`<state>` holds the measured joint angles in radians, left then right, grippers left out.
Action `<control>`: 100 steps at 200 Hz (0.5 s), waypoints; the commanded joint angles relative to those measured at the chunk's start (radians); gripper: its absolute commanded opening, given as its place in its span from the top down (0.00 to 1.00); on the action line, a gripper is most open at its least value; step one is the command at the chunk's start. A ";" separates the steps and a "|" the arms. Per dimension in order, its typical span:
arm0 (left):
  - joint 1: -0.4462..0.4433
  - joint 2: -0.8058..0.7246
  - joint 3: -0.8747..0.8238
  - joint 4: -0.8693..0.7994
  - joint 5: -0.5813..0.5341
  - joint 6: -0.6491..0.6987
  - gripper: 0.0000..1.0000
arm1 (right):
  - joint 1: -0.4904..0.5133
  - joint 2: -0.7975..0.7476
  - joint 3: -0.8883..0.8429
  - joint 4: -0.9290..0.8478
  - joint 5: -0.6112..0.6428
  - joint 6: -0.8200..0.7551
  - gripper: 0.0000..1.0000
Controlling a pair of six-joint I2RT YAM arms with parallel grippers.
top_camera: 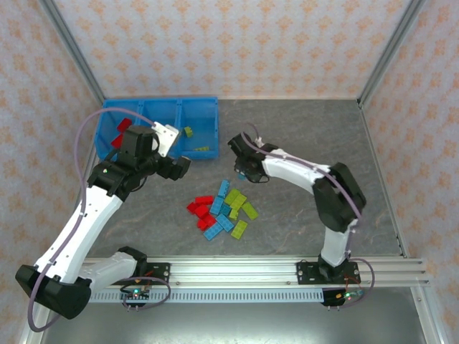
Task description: Sort the legos into containers by color
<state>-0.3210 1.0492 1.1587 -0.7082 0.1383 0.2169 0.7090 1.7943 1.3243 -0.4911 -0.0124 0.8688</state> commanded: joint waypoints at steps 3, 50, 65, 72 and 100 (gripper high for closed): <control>-0.006 -0.030 -0.020 0.069 -0.182 -0.053 0.00 | 0.055 -0.188 -0.073 0.382 -0.076 -0.358 0.84; -0.004 -0.106 -0.069 0.134 -0.260 -0.081 0.00 | 0.095 -0.023 0.135 0.521 -0.219 -0.665 0.83; -0.002 -0.131 -0.084 0.151 -0.305 -0.086 0.00 | 0.096 0.087 0.243 0.537 -0.202 -0.683 0.83; -0.001 -0.144 -0.094 0.160 -0.322 -0.086 0.00 | 0.096 0.144 0.309 0.532 -0.189 -0.688 0.83; -0.003 -0.212 -0.145 0.218 -0.317 -0.073 0.00 | 0.102 0.383 0.582 0.507 -0.139 -0.725 0.84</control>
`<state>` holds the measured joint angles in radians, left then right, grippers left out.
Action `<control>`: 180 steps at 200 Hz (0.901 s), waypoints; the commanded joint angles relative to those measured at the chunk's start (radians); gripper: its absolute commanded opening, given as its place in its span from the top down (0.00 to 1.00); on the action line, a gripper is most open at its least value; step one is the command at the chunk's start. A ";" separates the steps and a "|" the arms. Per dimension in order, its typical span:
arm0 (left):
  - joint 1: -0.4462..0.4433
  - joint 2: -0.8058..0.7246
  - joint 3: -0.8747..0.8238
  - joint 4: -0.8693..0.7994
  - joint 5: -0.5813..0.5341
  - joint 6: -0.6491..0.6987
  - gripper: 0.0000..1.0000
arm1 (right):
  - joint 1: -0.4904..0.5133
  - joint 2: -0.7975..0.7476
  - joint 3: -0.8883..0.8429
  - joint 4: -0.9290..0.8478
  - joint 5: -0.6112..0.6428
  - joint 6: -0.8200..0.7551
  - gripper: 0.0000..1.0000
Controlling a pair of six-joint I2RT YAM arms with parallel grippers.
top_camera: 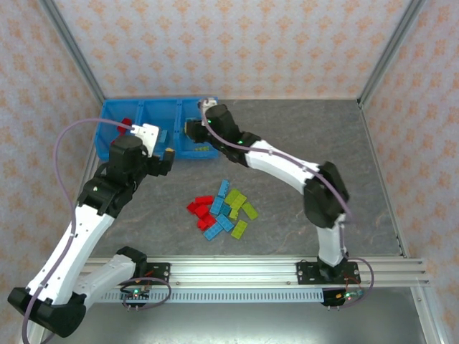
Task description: Sort the legos into containers by color
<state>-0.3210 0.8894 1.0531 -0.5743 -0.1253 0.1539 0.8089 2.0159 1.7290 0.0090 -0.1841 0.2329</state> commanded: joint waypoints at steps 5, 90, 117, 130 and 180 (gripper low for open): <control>-0.003 -0.060 -0.044 0.091 -0.050 -0.006 0.00 | 0.003 0.206 0.220 -0.003 0.036 -0.095 0.84; -0.002 -0.032 -0.034 0.076 -0.040 0.013 0.00 | 0.006 0.681 0.899 -0.181 0.018 -0.159 0.69; -0.004 -0.024 -0.039 0.079 -0.038 0.012 0.00 | 0.006 0.653 0.909 -0.219 -0.011 -0.161 0.51; -0.004 -0.020 -0.040 0.080 -0.037 0.012 0.00 | 0.006 0.613 0.896 -0.237 -0.012 -0.168 0.51; -0.003 0.003 -0.042 0.079 -0.031 0.011 0.00 | 0.006 0.393 0.773 -0.314 -0.005 -0.203 0.48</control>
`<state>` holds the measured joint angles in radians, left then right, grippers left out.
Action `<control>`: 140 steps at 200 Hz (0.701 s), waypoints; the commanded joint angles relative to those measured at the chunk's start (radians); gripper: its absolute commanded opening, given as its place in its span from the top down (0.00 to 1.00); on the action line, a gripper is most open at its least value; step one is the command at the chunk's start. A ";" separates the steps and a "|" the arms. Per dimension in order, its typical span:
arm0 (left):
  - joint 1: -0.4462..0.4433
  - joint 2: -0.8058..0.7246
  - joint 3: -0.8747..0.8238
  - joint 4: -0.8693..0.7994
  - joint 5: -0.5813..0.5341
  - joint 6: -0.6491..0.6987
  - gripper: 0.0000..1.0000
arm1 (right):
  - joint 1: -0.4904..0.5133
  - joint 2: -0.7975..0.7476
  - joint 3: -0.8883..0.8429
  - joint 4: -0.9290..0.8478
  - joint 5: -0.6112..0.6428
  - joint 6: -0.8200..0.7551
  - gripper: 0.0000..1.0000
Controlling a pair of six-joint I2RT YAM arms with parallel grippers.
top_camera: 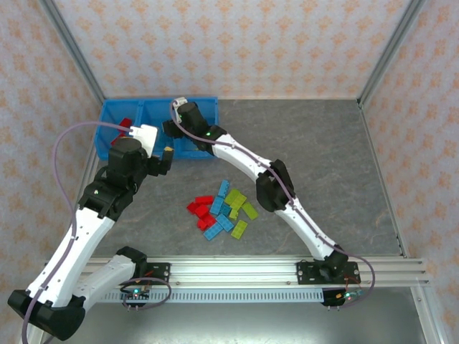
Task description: Sort the legos into containers by color
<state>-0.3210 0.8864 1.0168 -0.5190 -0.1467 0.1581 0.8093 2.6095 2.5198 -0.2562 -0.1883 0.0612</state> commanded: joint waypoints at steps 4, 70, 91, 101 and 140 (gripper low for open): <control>-0.004 0.008 -0.006 0.024 -0.012 0.008 0.00 | 0.005 -0.224 -0.027 -0.068 0.003 -0.035 0.48; -0.004 0.040 0.012 0.003 0.003 -0.012 0.00 | -0.001 -0.958 -0.880 -0.066 0.025 -0.090 0.39; -0.013 0.130 0.135 -0.146 0.048 -0.149 0.00 | -0.001 -1.221 -1.148 -0.062 0.039 -0.052 0.31; -0.018 0.171 0.175 -0.208 0.109 -0.247 0.00 | -0.001 -1.334 -1.254 -0.069 0.053 -0.018 0.26; -0.083 0.195 0.000 -0.208 0.240 -0.651 0.00 | -0.002 -1.634 -1.491 -0.183 0.122 0.125 0.14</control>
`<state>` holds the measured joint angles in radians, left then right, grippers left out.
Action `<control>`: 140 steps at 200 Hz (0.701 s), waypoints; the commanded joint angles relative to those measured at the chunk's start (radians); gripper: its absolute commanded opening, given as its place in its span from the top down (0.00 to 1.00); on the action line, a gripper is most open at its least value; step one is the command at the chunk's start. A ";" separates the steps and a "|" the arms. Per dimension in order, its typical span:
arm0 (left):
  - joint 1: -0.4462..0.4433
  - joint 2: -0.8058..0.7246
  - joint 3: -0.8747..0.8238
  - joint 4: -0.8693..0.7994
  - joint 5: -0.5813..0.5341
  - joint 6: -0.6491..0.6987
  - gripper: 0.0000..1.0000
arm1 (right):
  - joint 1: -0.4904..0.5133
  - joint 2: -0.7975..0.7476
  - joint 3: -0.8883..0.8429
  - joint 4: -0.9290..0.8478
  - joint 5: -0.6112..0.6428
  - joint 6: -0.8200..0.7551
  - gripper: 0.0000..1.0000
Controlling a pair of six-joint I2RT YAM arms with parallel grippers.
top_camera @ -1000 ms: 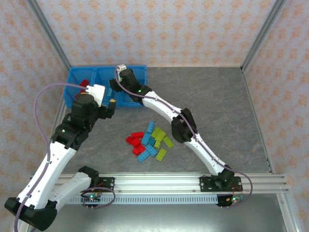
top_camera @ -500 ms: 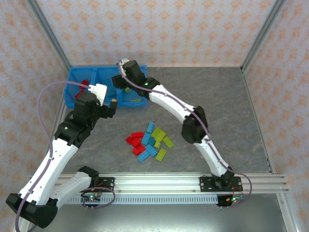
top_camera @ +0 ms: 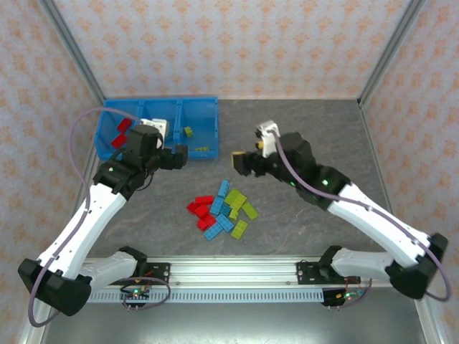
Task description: Sort the legos into containers by color
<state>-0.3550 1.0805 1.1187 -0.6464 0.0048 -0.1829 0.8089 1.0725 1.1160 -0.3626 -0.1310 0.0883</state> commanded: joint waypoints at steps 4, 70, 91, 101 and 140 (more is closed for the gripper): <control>-0.061 0.001 -0.127 -0.074 0.088 -0.341 0.00 | -0.002 -0.107 -0.096 -0.089 0.068 0.106 0.13; -0.260 0.285 -0.177 -0.011 -0.001 -0.570 0.00 | -0.002 0.026 -0.052 -0.153 0.057 0.123 0.09; -0.259 0.367 -0.151 0.010 0.019 -0.570 0.02 | -0.003 0.055 -0.039 -0.154 0.053 0.126 0.09; -0.260 0.401 -0.144 0.027 0.040 -0.570 0.03 | -0.002 0.055 -0.045 -0.149 0.060 0.130 0.09; -0.262 0.488 -0.136 0.084 0.072 -0.558 0.11 | -0.003 0.043 -0.064 -0.151 0.079 0.143 0.08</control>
<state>-0.6136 1.5364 0.9569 -0.6067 0.0719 -0.7288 0.8089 1.1366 1.0306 -0.4984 -0.0750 0.2138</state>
